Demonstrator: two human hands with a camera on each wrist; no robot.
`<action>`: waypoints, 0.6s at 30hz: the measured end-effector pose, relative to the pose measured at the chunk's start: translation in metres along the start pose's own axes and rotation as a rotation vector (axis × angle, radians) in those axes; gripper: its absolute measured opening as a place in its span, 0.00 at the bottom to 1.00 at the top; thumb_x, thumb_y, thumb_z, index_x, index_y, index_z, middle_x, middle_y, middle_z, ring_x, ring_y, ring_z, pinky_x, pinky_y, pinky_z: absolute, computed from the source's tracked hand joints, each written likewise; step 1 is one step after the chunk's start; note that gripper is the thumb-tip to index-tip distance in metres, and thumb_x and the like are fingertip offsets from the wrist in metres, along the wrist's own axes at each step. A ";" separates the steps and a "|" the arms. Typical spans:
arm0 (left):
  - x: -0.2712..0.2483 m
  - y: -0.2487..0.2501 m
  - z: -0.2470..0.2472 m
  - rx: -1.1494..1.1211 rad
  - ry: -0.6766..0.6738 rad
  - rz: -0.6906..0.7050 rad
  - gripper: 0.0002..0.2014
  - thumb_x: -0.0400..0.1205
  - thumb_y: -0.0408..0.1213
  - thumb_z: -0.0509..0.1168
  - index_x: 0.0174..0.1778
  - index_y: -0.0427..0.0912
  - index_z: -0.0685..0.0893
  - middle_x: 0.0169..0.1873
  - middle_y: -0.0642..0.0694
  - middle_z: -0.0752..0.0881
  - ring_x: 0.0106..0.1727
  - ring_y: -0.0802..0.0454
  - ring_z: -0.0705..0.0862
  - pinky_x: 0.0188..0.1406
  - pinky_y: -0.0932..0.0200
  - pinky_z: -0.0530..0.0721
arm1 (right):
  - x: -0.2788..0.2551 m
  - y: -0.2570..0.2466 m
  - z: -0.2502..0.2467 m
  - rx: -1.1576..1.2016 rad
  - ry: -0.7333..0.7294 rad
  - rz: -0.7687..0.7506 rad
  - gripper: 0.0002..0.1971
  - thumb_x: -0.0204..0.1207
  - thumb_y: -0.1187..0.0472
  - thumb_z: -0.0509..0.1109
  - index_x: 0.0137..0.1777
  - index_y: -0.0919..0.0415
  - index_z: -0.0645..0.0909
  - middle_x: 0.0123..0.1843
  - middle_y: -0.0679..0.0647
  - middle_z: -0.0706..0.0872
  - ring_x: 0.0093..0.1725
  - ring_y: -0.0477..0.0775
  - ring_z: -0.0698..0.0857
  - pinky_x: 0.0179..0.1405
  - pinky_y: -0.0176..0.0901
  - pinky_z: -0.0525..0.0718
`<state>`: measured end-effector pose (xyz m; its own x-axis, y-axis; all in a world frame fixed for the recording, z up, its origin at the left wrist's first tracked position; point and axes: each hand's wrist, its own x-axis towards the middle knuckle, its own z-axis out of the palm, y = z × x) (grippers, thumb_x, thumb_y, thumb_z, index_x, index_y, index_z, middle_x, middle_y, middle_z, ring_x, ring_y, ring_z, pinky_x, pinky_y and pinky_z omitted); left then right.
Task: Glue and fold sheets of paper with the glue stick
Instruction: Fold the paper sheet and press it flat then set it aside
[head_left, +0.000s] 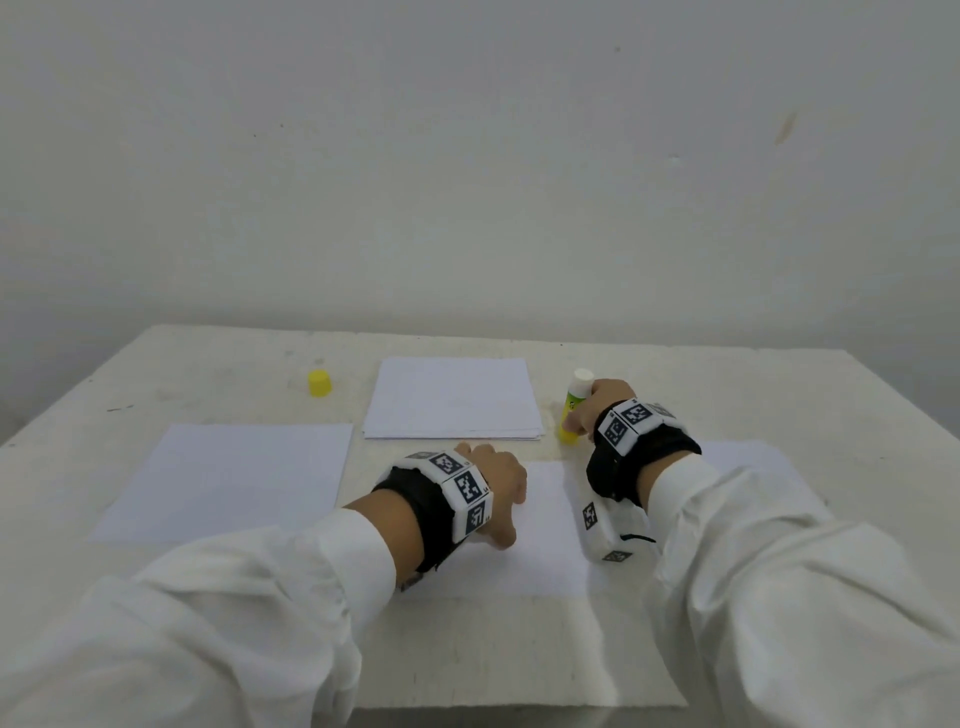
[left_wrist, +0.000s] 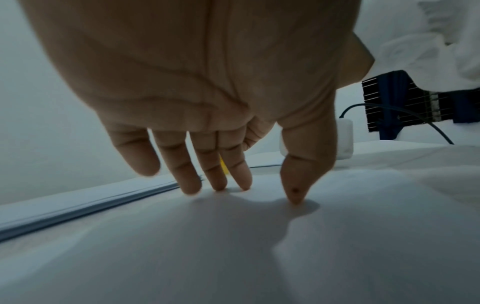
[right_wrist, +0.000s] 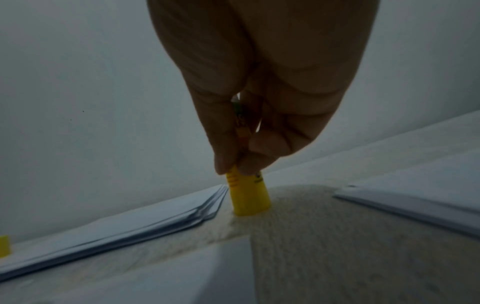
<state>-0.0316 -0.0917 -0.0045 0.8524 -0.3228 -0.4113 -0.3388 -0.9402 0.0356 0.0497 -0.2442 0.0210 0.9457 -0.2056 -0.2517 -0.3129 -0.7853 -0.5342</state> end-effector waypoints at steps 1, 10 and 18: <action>-0.001 -0.001 0.001 -0.027 0.004 0.011 0.26 0.68 0.50 0.73 0.63 0.54 0.77 0.63 0.52 0.76 0.62 0.45 0.76 0.62 0.46 0.77 | 0.002 0.000 0.002 0.011 -0.004 0.004 0.14 0.67 0.67 0.77 0.53 0.64 0.83 0.45 0.59 0.83 0.44 0.59 0.82 0.51 0.49 0.84; -0.003 -0.003 0.009 -0.093 0.052 0.045 0.25 0.77 0.41 0.67 0.71 0.47 0.75 0.66 0.46 0.73 0.67 0.44 0.74 0.61 0.51 0.77 | -0.001 -0.005 0.000 -0.200 -0.090 0.052 0.20 0.70 0.57 0.78 0.58 0.67 0.80 0.57 0.61 0.86 0.59 0.61 0.85 0.62 0.49 0.81; -0.034 -0.033 0.001 -0.097 0.121 0.071 0.21 0.80 0.47 0.63 0.71 0.58 0.76 0.74 0.52 0.71 0.76 0.47 0.64 0.72 0.49 0.63 | -0.054 -0.012 -0.010 -0.259 -0.265 -0.022 0.11 0.75 0.60 0.73 0.37 0.63 0.75 0.33 0.53 0.78 0.29 0.51 0.75 0.27 0.37 0.73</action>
<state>-0.0501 -0.0496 0.0076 0.8716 -0.3939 -0.2918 -0.3648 -0.9188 0.1505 0.0036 -0.2297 0.0494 0.8855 -0.0555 -0.4613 -0.2284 -0.9166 -0.3283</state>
